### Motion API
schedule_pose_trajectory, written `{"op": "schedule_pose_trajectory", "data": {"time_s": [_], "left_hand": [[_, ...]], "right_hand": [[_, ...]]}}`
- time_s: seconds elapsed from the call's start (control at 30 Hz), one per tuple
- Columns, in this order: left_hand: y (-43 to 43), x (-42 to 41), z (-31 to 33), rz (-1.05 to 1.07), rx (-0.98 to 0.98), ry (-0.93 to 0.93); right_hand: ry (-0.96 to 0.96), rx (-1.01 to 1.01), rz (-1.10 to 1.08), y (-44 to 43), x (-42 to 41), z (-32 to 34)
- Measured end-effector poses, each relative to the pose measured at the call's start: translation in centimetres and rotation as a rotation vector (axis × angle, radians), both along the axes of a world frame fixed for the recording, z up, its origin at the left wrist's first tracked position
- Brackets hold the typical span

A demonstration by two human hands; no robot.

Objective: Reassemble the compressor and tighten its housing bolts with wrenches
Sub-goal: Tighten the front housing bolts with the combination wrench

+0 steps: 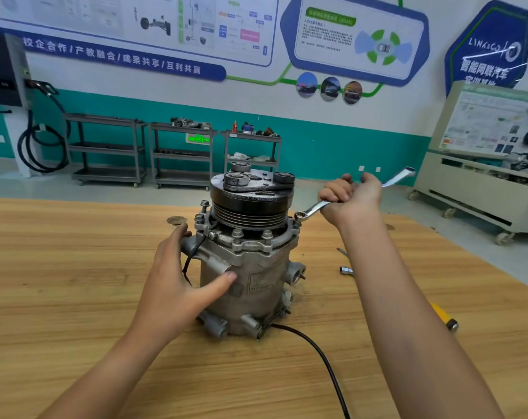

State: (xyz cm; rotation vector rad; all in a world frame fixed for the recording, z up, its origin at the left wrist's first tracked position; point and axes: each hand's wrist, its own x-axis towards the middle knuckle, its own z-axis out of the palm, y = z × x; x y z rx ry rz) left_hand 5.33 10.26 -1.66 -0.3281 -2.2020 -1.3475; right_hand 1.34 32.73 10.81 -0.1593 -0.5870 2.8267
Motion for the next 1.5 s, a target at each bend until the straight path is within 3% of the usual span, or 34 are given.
{"op": "schedule_pose_trajectory", "data": {"time_s": [0.23, 0.47, 0.7, 0.93, 1.1, 1.33, 1.43, 1.5], "left_hand": [[0.0, 0.1, 0.0, -0.008, -0.008, 0.000], [-0.1, -0.2, 0.1, -0.001, 0.011, 0.000], [0.1, -0.3, -0.3, 0.001, 0.072, 0.033], [0.2, -0.3, -0.5, -0.027, 0.110, 0.033], [0.1, -0.2, -0.6, -0.039, 0.108, 0.023], [0.1, -0.1, -0.4, -0.043, 0.109, 0.019], [0.1, -0.1, -0.3, -0.050, 0.114, 0.009], [0.1, 0.0, -0.2, -0.049, 0.117, 0.009]], "right_hand": [[-0.115, 0.188, 0.170, -0.6, -1.9, 0.3], [-0.142, 0.180, 0.258, -0.3, -2.4, -0.5], [-0.089, 0.103, -0.047, -0.6, -0.6, -1.1], [0.062, 0.213, -0.456, -2.6, 3.0, -2.6], [0.280, 0.473, -0.714, -5.3, 4.7, -4.4], [0.542, 0.975, -0.835, -7.8, 5.6, -7.1], [0.563, 1.120, -0.861, -9.3, 5.6, -7.7], [0.496, 1.067, -0.794, -9.5, 5.6, -6.7]]}}
